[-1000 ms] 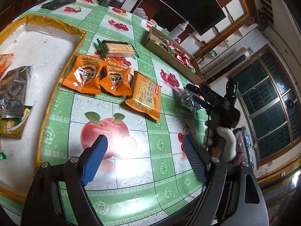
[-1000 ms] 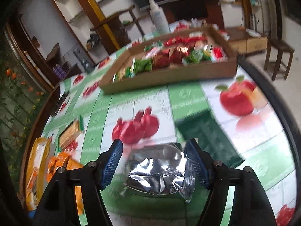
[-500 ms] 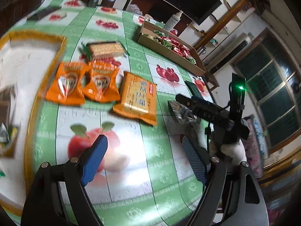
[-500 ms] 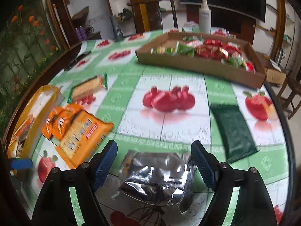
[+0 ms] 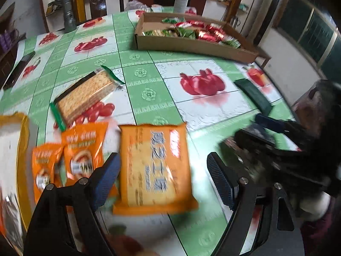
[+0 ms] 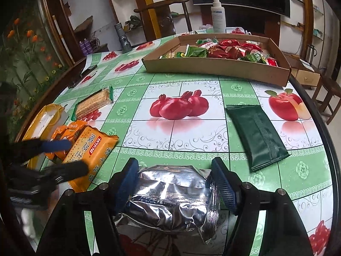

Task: Organize snacks
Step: 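Grasp another silver foil bag with the right gripper while the left gripper holds the yellow pack, then carry the yellow pack and silver bag toward the white tray with both grippers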

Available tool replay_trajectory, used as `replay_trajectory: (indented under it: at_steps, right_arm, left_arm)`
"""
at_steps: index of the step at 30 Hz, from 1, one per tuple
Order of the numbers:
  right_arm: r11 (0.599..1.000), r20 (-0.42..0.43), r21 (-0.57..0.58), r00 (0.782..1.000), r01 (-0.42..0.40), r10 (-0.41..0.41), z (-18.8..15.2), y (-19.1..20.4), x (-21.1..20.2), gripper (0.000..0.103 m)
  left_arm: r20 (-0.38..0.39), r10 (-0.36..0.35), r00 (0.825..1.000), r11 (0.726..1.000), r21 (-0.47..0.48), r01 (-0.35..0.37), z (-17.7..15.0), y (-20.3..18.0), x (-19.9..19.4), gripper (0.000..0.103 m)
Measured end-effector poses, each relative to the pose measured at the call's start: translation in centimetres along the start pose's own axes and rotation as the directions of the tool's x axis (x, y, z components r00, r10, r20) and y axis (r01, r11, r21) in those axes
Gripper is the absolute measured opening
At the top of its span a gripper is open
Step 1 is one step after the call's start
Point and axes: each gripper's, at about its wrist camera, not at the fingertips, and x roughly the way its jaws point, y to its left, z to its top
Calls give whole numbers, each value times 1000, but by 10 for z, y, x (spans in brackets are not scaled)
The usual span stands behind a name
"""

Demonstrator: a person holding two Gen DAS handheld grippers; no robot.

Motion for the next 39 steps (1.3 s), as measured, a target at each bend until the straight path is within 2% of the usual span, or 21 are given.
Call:
replay_trajectory:
  at_steps: [3, 6, 7, 8, 12, 15, 20, 26, 29, 31, 33, 34, 37, 38, 39]
  right_arm:
    - [1000, -2, 10, 1000, -7, 7, 0, -1, -1, 74]
    - [1000, -5, 19, 1000, -14, 15, 1, -3, 0, 74]
    - [1000, -5, 20, 1000, -16, 16, 1, -3, 0, 74]
    - [1000, -5, 22, 1000, -17, 17, 1, -4, -1, 74]
    - [1000, -3, 17, 1000, -11, 11, 0, -3, 0, 74]
    - [1000, -3, 1, 1000, 1, -1, -1, -1, 1, 75]
    - [1000, -3, -3, 1000, 3, -3, -2, 1, 2, 75]
    - [999, -2, 34, 1000, 11, -11, -2, -5, 3, 80]
    - [992, -13, 94, 996, 87, -86, -7, -7, -3, 81]
    - [988, -40, 119, 994, 103, -99, -14, -4, -9, 84]
    - [990, -91, 135, 995, 44, -32, -24, 5, -18, 85]
    - [989, -113, 145, 993, -10, 27, -27, 9, -22, 85]
    - [961, -152, 200, 963, -191, 223, -35, 11, -33, 83]
    - [956, -148, 201, 959, -211, 243, -35, 10, -38, 83]
    - [963, -139, 178, 964, -201, 227, -34, 10, -42, 83]
  left_arm:
    - [-36, 14, 999, 1000, 4, -14, 3, -1, 15, 82]
    - [-16, 93, 996, 991, 100, -91, -2, -19, 17, 82]
    - [1, 96, 995, 989, 115, -95, -4, -23, 14, 71]
    - [4, 87, 996, 988, 124, -87, -5, -24, 12, 69]
    - [9, 140, 990, 981, 133, -139, -19, -28, 1, 69]
    - [2, 87, 996, 992, 92, -87, -31, -22, -11, 69]
    - [50, 2, 999, 1000, -18, -1, -59, -3, -47, 69]
    - [99, -59, 993, 987, -145, 73, -90, 25, -73, 69]
    - [114, -90, 989, 976, -186, 111, -100, 37, -80, 69]
    - [124, -95, 988, 974, -192, 118, -102, 41, -83, 69]
    - [134, -112, 985, 971, -197, 137, -105, 43, -86, 69]
    - [140, -125, 982, 968, -199, 151, -106, 43, -88, 69]
    - [157, -149, 976, 965, -192, 178, -109, 44, -93, 69]
    - [163, -157, 974, 964, -190, 187, -110, 45, -95, 69]
    - [168, -163, 972, 962, -190, 194, -111, 45, -97, 69]
